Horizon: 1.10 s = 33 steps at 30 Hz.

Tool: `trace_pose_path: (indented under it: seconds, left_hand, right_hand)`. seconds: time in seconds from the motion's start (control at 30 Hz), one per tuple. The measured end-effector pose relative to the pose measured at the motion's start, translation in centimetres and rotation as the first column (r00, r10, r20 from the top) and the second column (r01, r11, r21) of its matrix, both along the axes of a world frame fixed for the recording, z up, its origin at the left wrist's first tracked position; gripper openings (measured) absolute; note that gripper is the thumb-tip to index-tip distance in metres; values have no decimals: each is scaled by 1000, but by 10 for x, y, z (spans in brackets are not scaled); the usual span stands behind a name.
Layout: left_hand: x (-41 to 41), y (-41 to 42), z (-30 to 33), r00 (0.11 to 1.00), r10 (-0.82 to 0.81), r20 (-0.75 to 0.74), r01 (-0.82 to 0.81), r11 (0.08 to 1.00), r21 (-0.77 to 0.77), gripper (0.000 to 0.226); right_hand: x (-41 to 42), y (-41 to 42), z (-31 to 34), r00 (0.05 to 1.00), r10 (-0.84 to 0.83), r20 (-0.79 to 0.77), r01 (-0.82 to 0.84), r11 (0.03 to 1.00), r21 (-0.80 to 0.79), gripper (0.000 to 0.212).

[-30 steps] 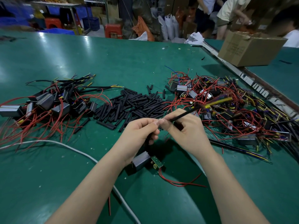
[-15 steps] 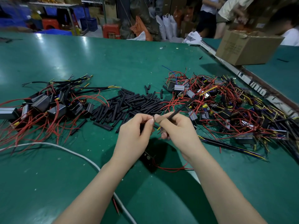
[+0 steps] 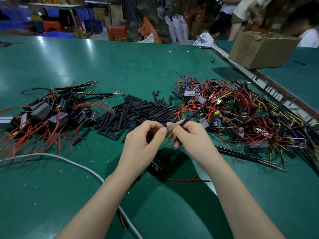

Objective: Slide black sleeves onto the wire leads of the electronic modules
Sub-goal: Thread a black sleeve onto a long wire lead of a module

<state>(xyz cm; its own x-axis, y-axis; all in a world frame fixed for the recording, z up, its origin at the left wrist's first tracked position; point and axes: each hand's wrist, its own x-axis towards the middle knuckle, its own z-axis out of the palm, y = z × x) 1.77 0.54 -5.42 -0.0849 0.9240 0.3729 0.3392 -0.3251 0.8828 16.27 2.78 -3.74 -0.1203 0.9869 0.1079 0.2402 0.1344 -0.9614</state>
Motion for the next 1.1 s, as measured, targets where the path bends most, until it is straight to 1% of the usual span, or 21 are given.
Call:
trace_pose_path:
  seconds: [0.07, 0.1, 0.17, 0.23, 0.3, 0.37, 0.4, 0.47, 0.5, 0.57, 0.6, 0.67, 0.7, 0.73, 0.77, 0.8, 0.9, 1.0, 1.1]
  left_hand:
    - [0, 0, 1, 1000, 16, 6, -16, 1000, 13, 10]
    - [0, 0, 2, 999, 17, 43, -17, 1000, -4, 11]
    - [0, 1, 5, 977, -9, 212, 29, 996, -89, 17]
    - [-1, 3, 8, 906, -28, 422, 123, 972, -201, 24]
    - [-2, 4, 12, 813, -27, 582, 235, 929, -286, 31]
    - [-3, 5, 12, 747, -16, 664, 301, 900, -316, 32]
    - [-3, 5, 12, 746, -18, 666, 304, 898, -317, 29]
    - [-2, 4, 11, 822, -42, 568, 253, 921, -298, 20]
    - [-1, 3, 10, 864, -50, 501, 213, 938, -273, 15]
    - [1, 2, 7, 915, -29, 403, 126, 968, -217, 5]
    - [1, 2, 4, 947, -4, 322, 60, 985, -163, 8]
    - [-1, 1, 1, 997, 40, 61, -42, 999, 24, 15]
    - [-3, 0, 1, 996, 64, -60, -56, 990, 127, 13]
    - [-3, -1, 0, 985, 85, -147, -52, 975, 214, 9]
    - [-3, -1, -1, 975, 105, -197, -47, 960, 276, 6]
    - [-3, -1, -2, 971, 112, -214, -43, 952, 303, 7]
    - [-2, -3, -2, 971, 128, -204, -57, 945, 322, 11]
    - [-2, -3, 0, 973, 138, -187, -74, 947, 313, 12]
    - [-1, -4, 1, 975, 134, -177, -74, 949, 307, 13]
  right_hand:
    - [-1, -2, 1, 999, 41, -5, -41, 999, 13, 23]
    - [-1, -4, 1, 998, 56, 18, -56, 997, 45, 21]
    - [-3, -6, 2, 993, 52, 106, -70, 982, 175, 19]
    - [-4, -7, 2, 979, 20, 204, -97, 923, 372, 17]
    - [-4, -7, 2, 956, -11, 292, -156, 826, 542, 15]
    - [-4, -6, -1, 936, -20, 352, -211, 768, 605, 12]
    - [-3, -5, -3, 927, -26, 375, -225, 761, 609, 13]
    - [-3, -4, -4, 915, -64, 397, -194, 796, 574, 16]
    - [-2, -4, -5, 922, -83, 379, -152, 821, 550, 18]
    - [-2, -4, -4, 947, -93, 309, -78, 865, 497, 18]
    - [-2, -5, -4, 955, -93, 280, -48, 887, 459, 17]
    - [-2, -5, -3, 965, -100, 244, 1, 926, 377, 17]
    - [-2, -5, -2, 969, -96, 230, 12, 941, 339, 18]
    - [-2, -5, -2, 974, -85, 212, 17, 952, 304, 20]
    - [-2, -5, -2, 978, -75, 194, 19, 961, 275, 21]
    - [-2, -5, -1, 981, -69, 182, 20, 966, 257, 21]
    - [-2, -6, 0, 981, -55, 184, 7, 967, 255, 19]
    - [-2, -8, 0, 976, -51, 209, -11, 959, 283, 18]
    - [-2, -8, 1, 978, -45, 204, -24, 945, 327, 14]
